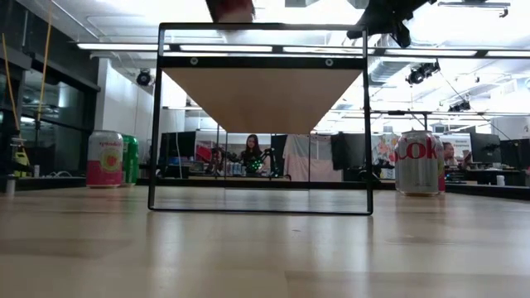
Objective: Place canned beverage on shelf
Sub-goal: Put the red white soda can on the shelf
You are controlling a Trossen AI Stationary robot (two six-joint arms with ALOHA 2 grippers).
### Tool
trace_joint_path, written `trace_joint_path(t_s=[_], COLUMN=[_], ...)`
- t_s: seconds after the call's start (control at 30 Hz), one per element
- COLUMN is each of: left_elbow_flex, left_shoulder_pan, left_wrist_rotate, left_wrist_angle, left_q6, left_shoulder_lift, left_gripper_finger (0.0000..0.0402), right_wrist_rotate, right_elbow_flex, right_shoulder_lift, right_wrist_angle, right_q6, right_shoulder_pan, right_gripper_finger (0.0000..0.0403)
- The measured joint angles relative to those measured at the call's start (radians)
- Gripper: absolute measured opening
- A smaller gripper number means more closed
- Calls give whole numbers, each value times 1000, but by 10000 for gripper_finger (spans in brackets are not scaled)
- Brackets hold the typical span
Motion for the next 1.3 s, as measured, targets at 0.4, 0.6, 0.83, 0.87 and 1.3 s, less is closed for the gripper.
trace_joint_path(t_s=[0.4,0.6,0.83,0.87,1.3], left_elbow_flex=[6,2,2,5,9], left_shoulder_pan=[216,226,225,225,227], left_wrist_rotate=[141,146,147,147,151], left_wrist_angle=[-19,-14,14,16,24], left_q6=[182,305,333,335,263], left_shoulder_lift=[207,244,248,248,240], left_gripper_finger=[213,222,256,260,282], right_wrist_rotate=[-27,-27,-27,-27,-56], right_elbow_flex=[0,0,0,0,0], right_shoulder_lift=[0,0,0,0,0], right_wrist_angle=[1,4,26,32,53], right_q6=[186,229,223,223,148], right_shoulder_pan=[0,0,0,0,0], right_gripper_finger=[0,0,0,0,0])
